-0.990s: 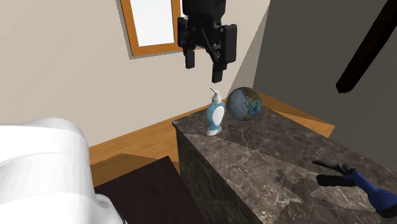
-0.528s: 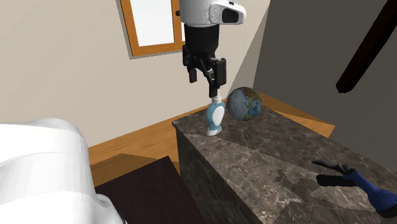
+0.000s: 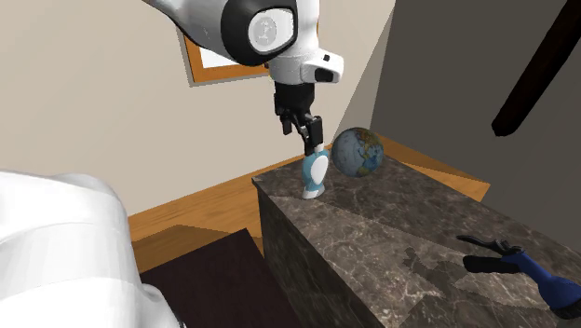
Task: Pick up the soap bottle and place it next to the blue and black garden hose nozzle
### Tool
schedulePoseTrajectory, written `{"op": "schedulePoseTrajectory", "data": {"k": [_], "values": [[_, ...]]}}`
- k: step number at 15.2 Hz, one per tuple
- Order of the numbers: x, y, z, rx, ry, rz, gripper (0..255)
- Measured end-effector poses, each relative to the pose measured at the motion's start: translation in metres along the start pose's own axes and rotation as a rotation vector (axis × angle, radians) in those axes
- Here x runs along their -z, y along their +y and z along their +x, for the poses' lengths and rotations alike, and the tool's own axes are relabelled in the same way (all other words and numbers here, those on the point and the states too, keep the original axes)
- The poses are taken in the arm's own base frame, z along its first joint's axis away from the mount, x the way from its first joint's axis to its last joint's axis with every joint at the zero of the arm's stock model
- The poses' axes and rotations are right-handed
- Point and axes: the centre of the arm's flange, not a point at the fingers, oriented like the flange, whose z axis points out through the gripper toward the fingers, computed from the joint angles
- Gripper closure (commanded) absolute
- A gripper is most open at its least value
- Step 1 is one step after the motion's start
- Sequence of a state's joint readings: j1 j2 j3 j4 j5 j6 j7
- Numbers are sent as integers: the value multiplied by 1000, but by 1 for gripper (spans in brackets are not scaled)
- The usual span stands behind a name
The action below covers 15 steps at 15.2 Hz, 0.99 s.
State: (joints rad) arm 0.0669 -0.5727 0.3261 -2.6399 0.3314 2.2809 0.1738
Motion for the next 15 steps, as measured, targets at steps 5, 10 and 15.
{"op": "schedulePoseTrajectory", "data": {"k": [5, 10, 15], "values": [[-56, -28, 20, -36, 50, 28, 0], [-103, -54, 44, -73, 101, 54, 0], [-145, -77, 64, -101, 139, 78, 0]]}}
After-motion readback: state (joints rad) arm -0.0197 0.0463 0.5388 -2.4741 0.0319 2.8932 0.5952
